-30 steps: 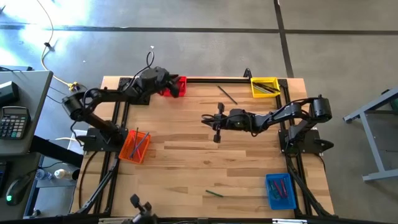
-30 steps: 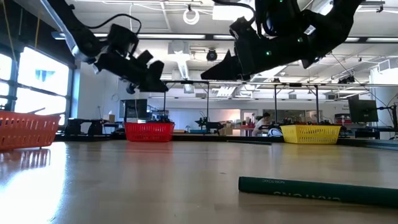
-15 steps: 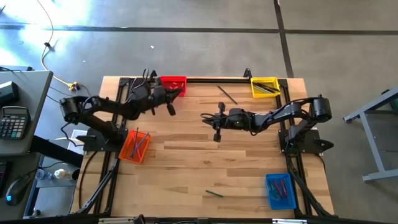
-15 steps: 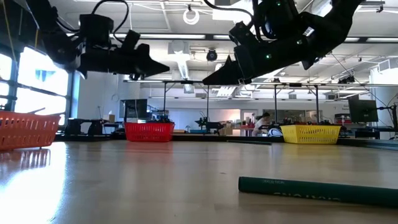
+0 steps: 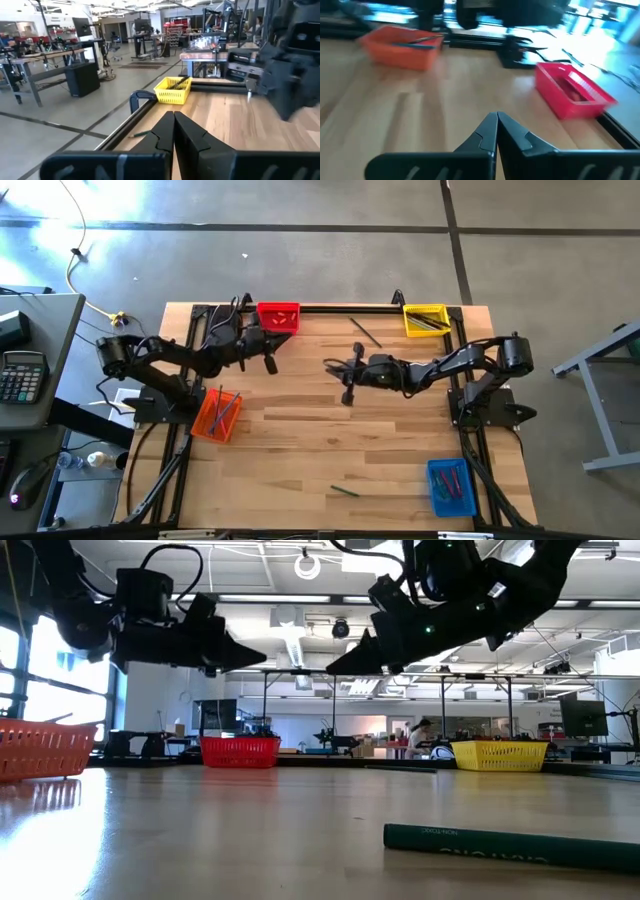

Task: Sort crayons/erasers/pens/pencils in bins
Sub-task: Put the green pencil into the orange basket

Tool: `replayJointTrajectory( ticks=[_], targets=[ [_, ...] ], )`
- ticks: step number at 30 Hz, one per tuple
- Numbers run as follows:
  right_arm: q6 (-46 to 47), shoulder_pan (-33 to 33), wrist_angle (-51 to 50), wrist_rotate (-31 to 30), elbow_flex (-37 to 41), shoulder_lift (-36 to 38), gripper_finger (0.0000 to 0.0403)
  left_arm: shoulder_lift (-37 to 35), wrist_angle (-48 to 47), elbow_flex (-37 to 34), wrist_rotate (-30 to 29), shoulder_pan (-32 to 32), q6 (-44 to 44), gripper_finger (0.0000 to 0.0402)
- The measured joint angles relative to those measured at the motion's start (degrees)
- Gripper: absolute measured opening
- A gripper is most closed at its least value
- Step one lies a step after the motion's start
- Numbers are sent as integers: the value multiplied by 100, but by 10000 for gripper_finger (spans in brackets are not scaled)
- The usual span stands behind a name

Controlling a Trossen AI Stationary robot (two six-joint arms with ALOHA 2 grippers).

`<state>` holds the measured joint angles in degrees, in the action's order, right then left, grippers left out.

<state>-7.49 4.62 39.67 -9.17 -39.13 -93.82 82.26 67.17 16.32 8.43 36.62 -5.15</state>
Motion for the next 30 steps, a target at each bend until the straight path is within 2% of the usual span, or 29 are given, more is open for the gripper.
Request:
replayJointTrajectory(
  ticks=[2, 5, 15, 22, 30],
  targets=[
    [233, 53, -81, -319, -41, 8, 0, 0, 5, -30, -2, -36, -2, 0],
    [413, 219, -582, -392, -300, 156, 0, 2, 7, -65, -5, -113, -2, 0],
    [890, 1019, -3800, -507, -1810, 356, 0, 2, -17, -66, -6, -421, -258, 1],
    [529, 1481, -4428, -413, -2076, 356, 0, 2, -151, -66, -32, -354, -260, 0],
    [1153, 2028, -5146, -259, -2077, 352, 1, 2, -181, -66, -48, -281, -254, 0]
  ],
)
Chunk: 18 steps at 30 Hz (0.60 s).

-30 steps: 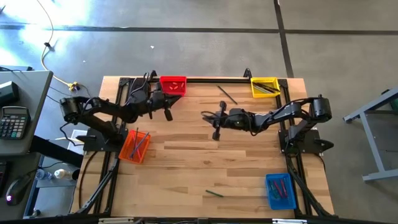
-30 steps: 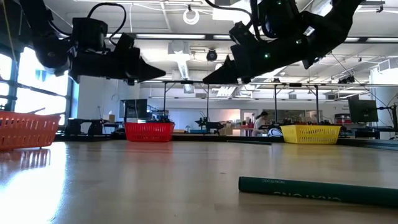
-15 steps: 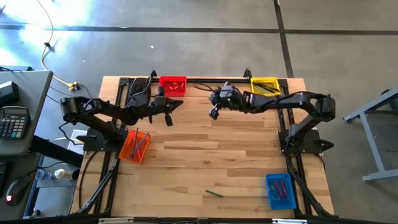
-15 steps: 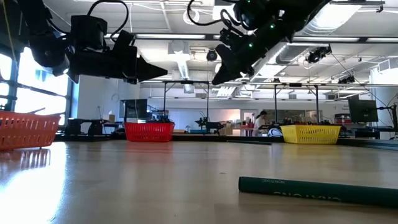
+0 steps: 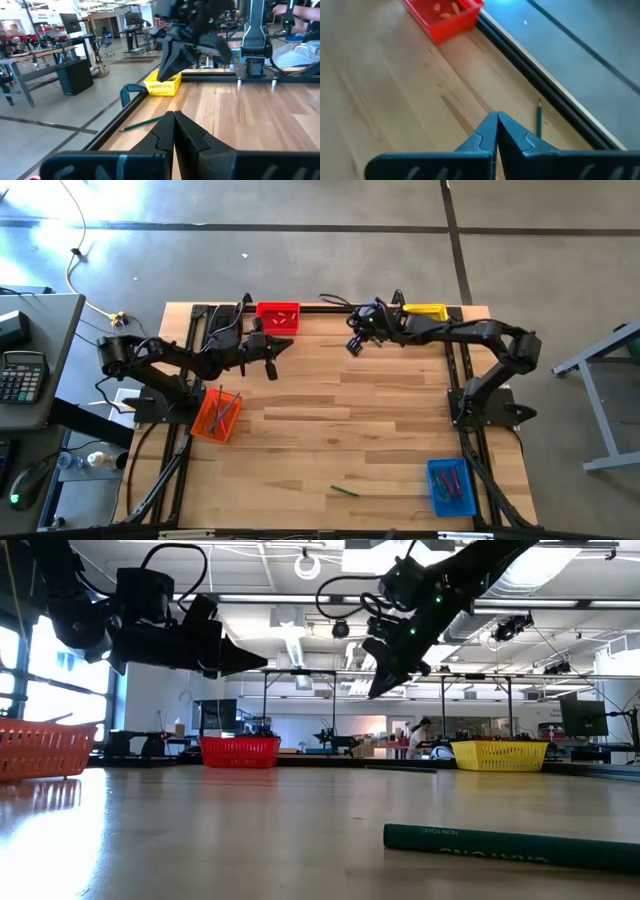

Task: Sort crayons/erasers/pens/pencils in bins
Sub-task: Put the green pencil into the orange basket

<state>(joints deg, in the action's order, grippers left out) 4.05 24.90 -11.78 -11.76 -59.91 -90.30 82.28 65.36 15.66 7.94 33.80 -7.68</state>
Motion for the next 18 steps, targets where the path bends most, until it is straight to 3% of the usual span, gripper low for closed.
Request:
replayJointTrajectory(
  ticks=[5, 13, 18],
  targets=[
    [125, 148, -80, 163, -3, -80, 17, 0, 0, 0, -2, 0, 2, 0],
    [33, 550, -564, 325, -4, -503, 123, 0, -141, 0, 0, 0, 11, 0],
    [66, 980, -1000, 616, -2, -527, 159, 0, -230, 0, 0, 0, 0, 0]
  ],
)
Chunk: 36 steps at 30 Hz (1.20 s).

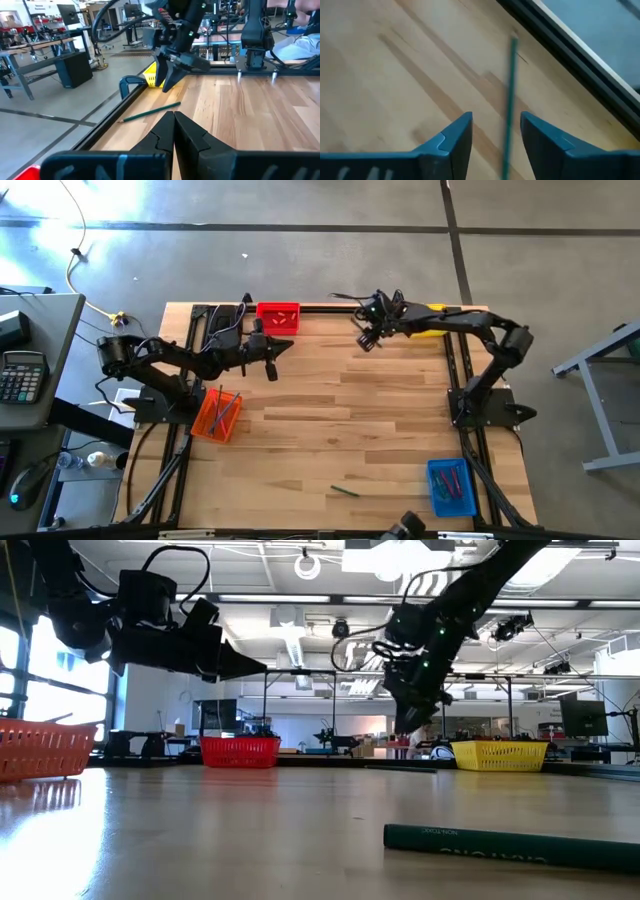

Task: Sort crayons/erasers/pens/pencils in bins
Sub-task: Put the green pencil into the orange basket

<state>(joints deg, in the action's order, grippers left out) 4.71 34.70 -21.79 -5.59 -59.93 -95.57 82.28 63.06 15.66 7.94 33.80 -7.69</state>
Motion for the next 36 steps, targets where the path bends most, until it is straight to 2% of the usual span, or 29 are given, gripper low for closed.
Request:
replayJointTrajectory(
  ticks=[5, 17, 26, 36],
  targets=[
    [33, 216, -235, 55, 168, -55, 157, 0, -6, 0, 0, 0, -2, 0],
    [192, 254, 311, 177, 1048, -55, 123, 0, -6, 0, 0, 0, 6, 0],
    [263, 258, 744, 193, 1290, -164, 104, 0, -7, 0, 2, -9, 57, 0],
    [182, 253, 829, 161, 1288, -321, 53, 2, -21, 0, 5, -9, 192, 0]
  ],
)
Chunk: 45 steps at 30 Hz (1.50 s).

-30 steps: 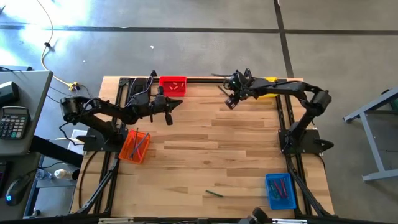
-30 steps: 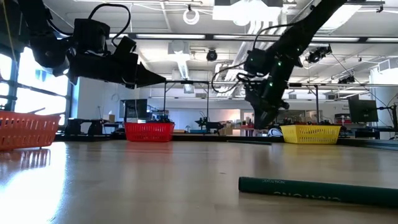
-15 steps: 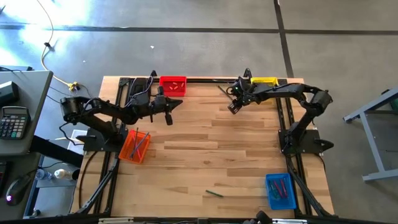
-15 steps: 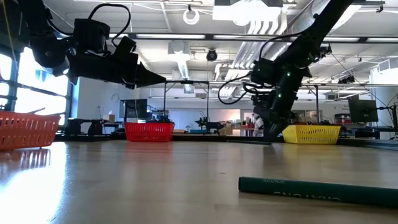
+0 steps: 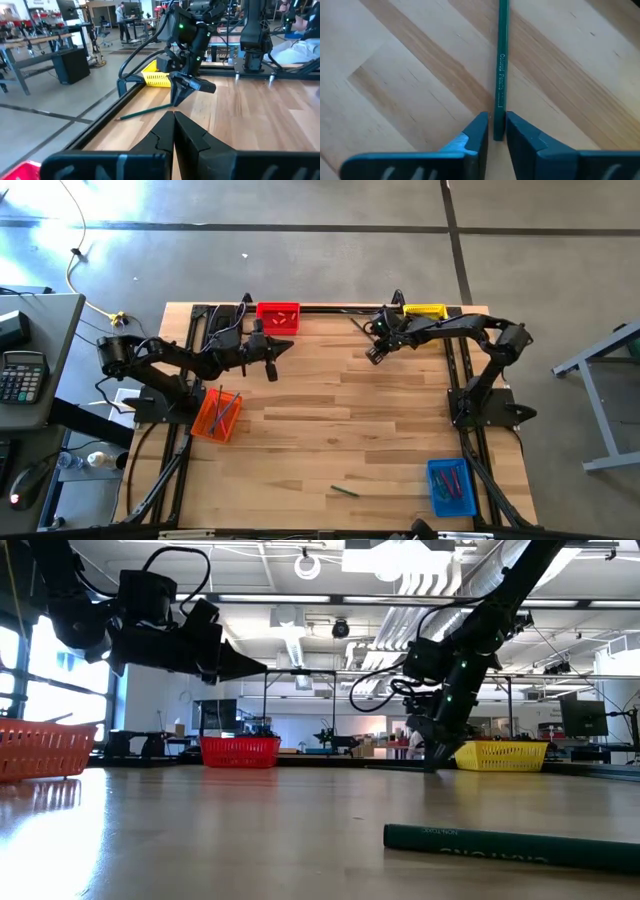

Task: Sort crayons/erasers/pens/pencils in bins
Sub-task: Put the green pencil into the orange basket

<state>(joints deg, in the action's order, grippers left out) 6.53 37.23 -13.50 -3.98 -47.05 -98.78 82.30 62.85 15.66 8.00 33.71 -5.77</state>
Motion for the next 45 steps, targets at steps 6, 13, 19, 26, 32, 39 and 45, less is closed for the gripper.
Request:
replayJointTrajectory(
  ticks=[6, 13, 19, 26, 32, 39, 45],
  targets=[
    [-240, -2, -15, -1, 4, -7, 14, 0, -184, 44, 104, 0, 240, 0],
    [-397, -214, -69, -107, 21, 134, 10, 0, -1366, 350, 744, -88, -3, 2],
    [-305, -574, -206, 231, 42, 474, 10, 0, -1493, 371, 519, -434, -450, 34],
    [-14, -1220, -159, 415, 37, 527, 11, 0, -2665, 819, -465, -1269, -1204, 99],
    [427, -1813, 263, 650, 31, 535, 11, 0, -2866, 1154, -1633, -1937, -2006, 138],
    [1043, -2283, 946, 1019, 28, 535, 11, 0, -3190, 1389, -2165, -2496, -2775, 147],
    [1428, -2460, 1433, 1445, 24, 539, 11, 45, -3192, 1397, -2945, -2878, -3692, 147]
  ],
)
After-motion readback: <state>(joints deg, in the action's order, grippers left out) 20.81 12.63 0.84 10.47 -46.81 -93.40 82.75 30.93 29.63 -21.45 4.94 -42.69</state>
